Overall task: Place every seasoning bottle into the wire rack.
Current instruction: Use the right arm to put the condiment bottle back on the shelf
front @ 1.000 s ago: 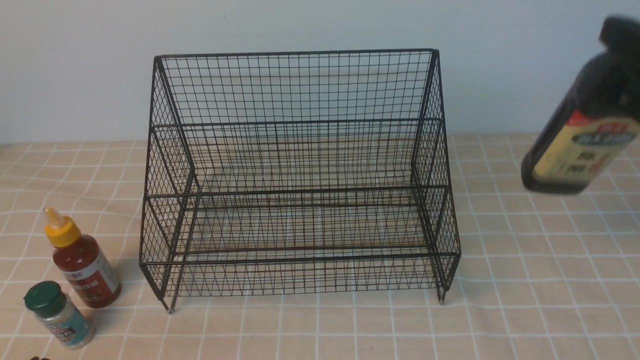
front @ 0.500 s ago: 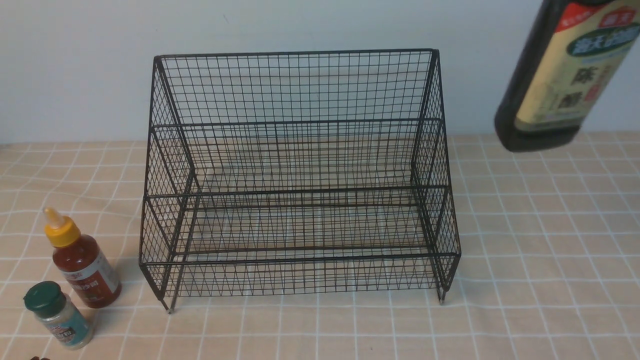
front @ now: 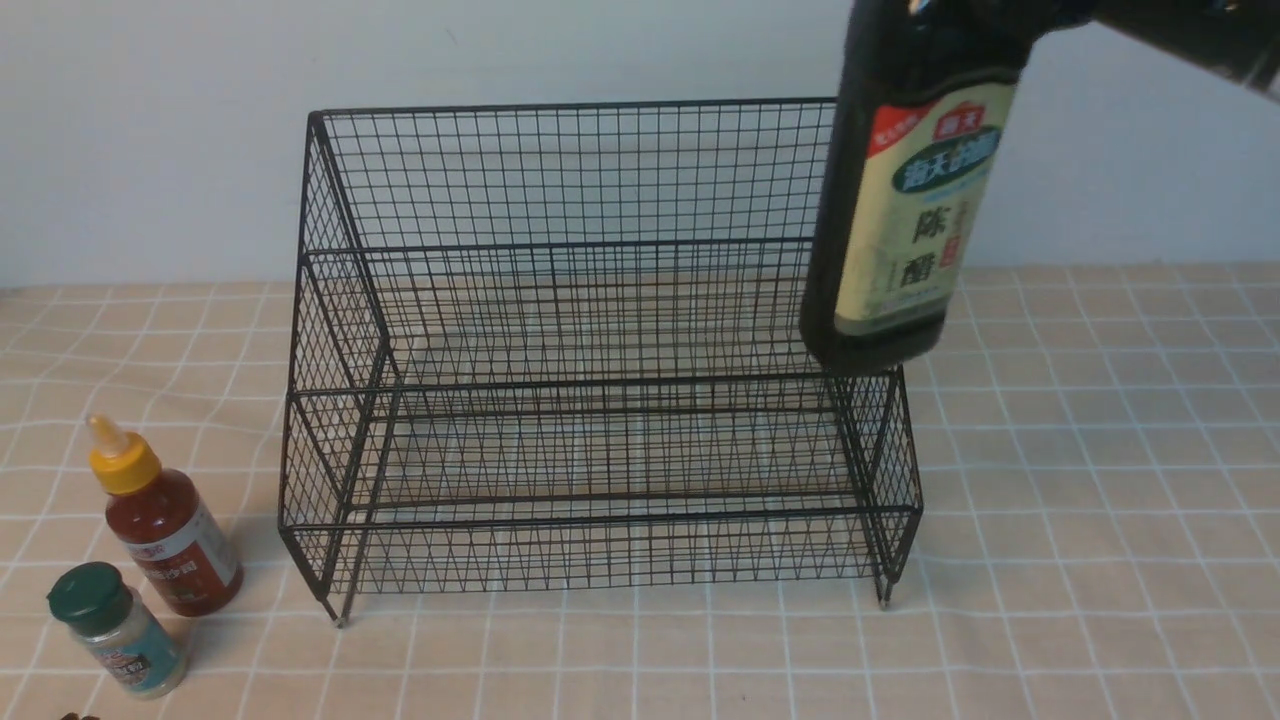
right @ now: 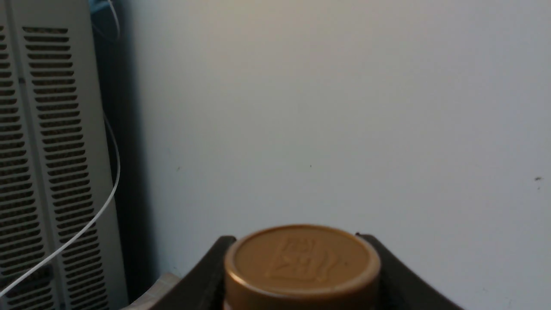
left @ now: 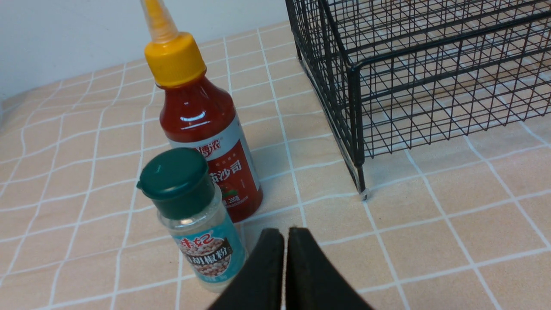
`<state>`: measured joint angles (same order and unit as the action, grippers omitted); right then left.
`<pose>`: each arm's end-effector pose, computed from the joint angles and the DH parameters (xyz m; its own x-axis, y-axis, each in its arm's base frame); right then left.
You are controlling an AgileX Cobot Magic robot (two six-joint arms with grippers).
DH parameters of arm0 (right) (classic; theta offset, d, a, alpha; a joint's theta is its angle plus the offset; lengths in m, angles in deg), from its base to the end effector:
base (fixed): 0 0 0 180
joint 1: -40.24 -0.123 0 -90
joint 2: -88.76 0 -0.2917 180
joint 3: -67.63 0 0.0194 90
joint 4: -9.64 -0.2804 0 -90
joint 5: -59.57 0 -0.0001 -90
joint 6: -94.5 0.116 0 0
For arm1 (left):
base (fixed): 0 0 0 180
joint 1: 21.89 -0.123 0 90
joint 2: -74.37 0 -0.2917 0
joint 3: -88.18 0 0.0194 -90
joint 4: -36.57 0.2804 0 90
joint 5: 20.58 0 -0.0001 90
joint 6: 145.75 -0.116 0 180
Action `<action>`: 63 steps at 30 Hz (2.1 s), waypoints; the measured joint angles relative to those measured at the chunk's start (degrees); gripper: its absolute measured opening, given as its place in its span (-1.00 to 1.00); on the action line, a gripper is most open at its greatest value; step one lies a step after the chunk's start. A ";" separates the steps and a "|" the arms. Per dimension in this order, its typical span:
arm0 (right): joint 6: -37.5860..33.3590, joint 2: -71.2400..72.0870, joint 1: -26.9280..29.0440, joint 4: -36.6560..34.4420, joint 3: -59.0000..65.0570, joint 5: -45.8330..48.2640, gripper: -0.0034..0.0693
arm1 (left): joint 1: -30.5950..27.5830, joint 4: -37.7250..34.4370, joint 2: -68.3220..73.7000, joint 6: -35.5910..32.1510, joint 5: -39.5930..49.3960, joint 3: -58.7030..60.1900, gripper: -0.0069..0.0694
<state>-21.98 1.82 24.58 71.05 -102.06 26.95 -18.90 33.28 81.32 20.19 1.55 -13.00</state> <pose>0.3374 0.1515 0.4155 0.0856 0.1264 -0.9883 -0.7009 0.7126 0.0304 0.0987 -0.0077 0.1626 -0.2869 0.2062 -0.9355 0.1299 0.9759 0.1753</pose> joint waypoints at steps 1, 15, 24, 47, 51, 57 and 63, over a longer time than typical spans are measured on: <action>0.00 -0.69 -0.47 0.00 -0.43 0.57 -0.04 | 0.00 0.00 0.00 0.00 0.00 0.00 -0.84; -5.22 -6.25 -1.63 -9.13 -1.90 13.80 -0.04 | 0.00 0.00 0.00 0.00 0.00 0.00 -0.84; -14.40 -6.25 -1.63 -17.15 -1.90 14.95 -0.04 | 0.00 0.00 0.00 0.00 0.00 0.00 -0.84; 0.57 -9.73 -1.75 5.28 -1.98 15.85 -0.04 | 0.00 0.00 0.00 0.00 0.00 0.00 -0.84; 7.69 -9.73 -1.80 13.72 -1.98 15.86 -0.04 | 0.00 0.00 0.00 0.00 0.00 0.00 -0.84; 14.21 -10.68 -1.80 21.18 -1.98 15.19 -0.04 | 0.00 0.00 0.00 0.00 0.00 0.00 -0.84; 15.94 -12.09 -1.80 23.49 -1.98 14.87 -0.04 | 0.00 0.00 0.00 0.00 0.00 0.00 -0.84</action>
<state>-6.03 -10.27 22.78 94.54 -104.04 41.81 -18.90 33.28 81.32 20.19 1.55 -13.00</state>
